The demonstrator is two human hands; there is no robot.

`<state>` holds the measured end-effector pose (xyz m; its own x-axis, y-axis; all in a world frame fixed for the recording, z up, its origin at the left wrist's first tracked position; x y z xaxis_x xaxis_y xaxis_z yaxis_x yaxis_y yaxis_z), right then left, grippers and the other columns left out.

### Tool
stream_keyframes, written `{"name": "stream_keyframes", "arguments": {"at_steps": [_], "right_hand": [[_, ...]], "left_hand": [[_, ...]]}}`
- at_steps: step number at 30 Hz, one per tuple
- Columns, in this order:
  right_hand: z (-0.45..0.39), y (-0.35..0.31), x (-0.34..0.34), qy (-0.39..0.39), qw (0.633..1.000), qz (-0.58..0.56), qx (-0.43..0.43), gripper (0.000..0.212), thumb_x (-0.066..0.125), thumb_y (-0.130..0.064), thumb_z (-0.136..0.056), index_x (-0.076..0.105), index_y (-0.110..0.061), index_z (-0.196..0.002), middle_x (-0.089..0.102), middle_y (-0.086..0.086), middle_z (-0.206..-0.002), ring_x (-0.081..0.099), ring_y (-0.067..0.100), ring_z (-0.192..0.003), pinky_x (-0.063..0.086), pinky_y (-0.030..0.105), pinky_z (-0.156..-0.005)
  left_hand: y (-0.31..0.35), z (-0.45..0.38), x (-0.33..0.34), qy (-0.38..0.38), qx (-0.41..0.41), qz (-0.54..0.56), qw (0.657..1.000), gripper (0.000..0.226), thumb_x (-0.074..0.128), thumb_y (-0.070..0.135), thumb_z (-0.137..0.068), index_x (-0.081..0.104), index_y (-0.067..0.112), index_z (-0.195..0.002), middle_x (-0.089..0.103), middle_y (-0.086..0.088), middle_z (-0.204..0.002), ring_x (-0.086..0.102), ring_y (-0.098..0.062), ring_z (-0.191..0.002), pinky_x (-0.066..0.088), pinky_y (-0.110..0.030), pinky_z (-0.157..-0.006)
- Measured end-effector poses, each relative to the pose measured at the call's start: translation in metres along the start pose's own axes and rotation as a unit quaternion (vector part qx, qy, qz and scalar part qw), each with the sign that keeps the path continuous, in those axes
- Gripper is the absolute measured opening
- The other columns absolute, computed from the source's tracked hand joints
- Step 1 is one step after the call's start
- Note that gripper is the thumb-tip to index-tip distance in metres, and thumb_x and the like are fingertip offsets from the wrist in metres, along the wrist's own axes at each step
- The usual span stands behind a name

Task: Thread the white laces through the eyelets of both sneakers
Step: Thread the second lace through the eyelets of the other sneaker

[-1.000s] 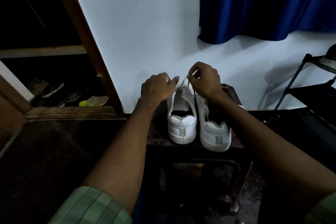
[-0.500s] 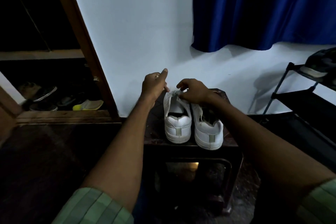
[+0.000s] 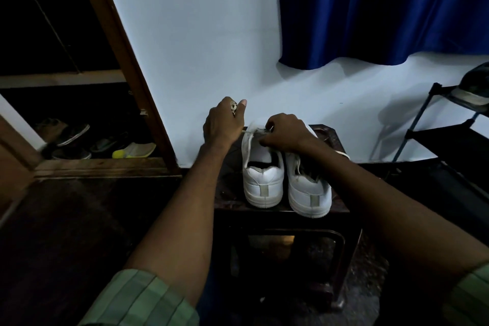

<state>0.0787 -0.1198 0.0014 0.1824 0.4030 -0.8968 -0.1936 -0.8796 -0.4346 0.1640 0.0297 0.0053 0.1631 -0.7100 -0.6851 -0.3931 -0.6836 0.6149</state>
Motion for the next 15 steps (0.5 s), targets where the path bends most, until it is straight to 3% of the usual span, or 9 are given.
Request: {"name": "stream_keyframes", "arguments": {"at_steps": [2, 6, 8, 11, 13, 15], "right_hand": [[0.000, 0.001, -0.001, 0.004, 1.000, -0.003, 0.004, 0.034, 0.076, -0.029, -0.078, 0.076, -0.009, -0.106, 0.076, 0.009, -0.101, 0.067, 0.027, -0.097, 0.054, 0.034, -0.085], [-0.002, 0.004, -0.003, 0.013, 1.000, -0.022, 0.001, 0.030, 0.076, -0.025, -0.078, 0.078, -0.009, -0.103, 0.077, 0.009, -0.100, 0.068, 0.027, -0.099, 0.056, 0.038, -0.089], [-0.004, 0.007, -0.002, 0.005, 0.999, -0.036, 0.004, 0.032, 0.077, -0.037, -0.082, 0.079, -0.010, -0.099, 0.076, 0.007, -0.097, 0.068, 0.025, -0.096, 0.056, 0.038, -0.087], [-0.011, 0.017, -0.008, 0.019, 0.998, -0.051, 0.036, 0.048, 0.066, -0.059, -0.089, 0.079, -0.014, -0.078, 0.074, 0.001, -0.076, 0.069, 0.021, -0.084, 0.056, 0.041, -0.088], [-0.013, 0.026, -0.017, 0.041, 0.996, -0.058, 0.057, 0.044, 0.065, -0.057, -0.090, 0.079, -0.017, -0.075, 0.070, -0.007, -0.068, 0.068, 0.020, -0.084, 0.051, 0.043, -0.094], [-0.013, 0.031, -0.028, 0.059, 0.992, -0.103, 0.050, 0.026, 0.073, -0.042, -0.087, 0.080, -0.019, -0.077, 0.066, -0.014, -0.065, 0.065, 0.013, -0.079, 0.048, 0.038, -0.087]], "left_hand": [[0.004, 0.001, -0.002, 0.013, 0.020, -0.040, 0.999, 0.043, 0.046, 0.054, -0.105, 0.060, 0.013, -0.107, 0.071, -0.015, -0.105, 0.063, -0.041, -0.101, 0.038, -0.035, -0.073], [0.015, 0.003, 0.001, 0.002, 0.052, -0.095, 0.994, 0.044, 0.045, 0.052, -0.107, 0.059, 0.011, -0.114, 0.071, -0.017, -0.109, 0.065, -0.042, -0.103, 0.038, -0.036, -0.075], [0.012, 0.004, 0.005, -0.026, 0.030, -0.099, 0.994, 0.045, 0.046, 0.052, -0.107, 0.059, 0.010, -0.119, 0.070, -0.017, -0.115, 0.064, -0.041, -0.109, 0.041, -0.037, -0.079], [0.001, 0.005, 0.009, -0.061, -0.018, -0.091, 0.994, 0.047, 0.047, 0.052, -0.106, 0.058, 0.010, -0.124, 0.068, -0.017, -0.124, 0.062, -0.040, -0.117, 0.046, -0.039, -0.088], [-0.011, 0.002, 0.014, -0.089, -0.061, -0.058, 0.993, 0.049, 0.048, 0.053, -0.104, 0.059, 0.010, -0.124, 0.067, -0.017, -0.126, 0.061, -0.040, -0.118, 0.046, -0.038, -0.089], [-0.023, -0.001, 0.019, -0.110, -0.114, -0.011, 0.987, 0.052, 0.049, 0.053, -0.101, 0.061, 0.007, -0.122, 0.068, -0.018, -0.126, 0.061, -0.039, -0.117, 0.046, -0.038, -0.089]]}}
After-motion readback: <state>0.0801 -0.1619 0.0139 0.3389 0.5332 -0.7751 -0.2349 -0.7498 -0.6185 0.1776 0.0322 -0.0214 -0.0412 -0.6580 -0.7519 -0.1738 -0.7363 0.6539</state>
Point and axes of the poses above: each hand's wrist, its own z-axis away from the middle knuckle, its own x-axis out of the palm, y = z × x, the point moved 5 cm from there along -z, towards the middle knuckle
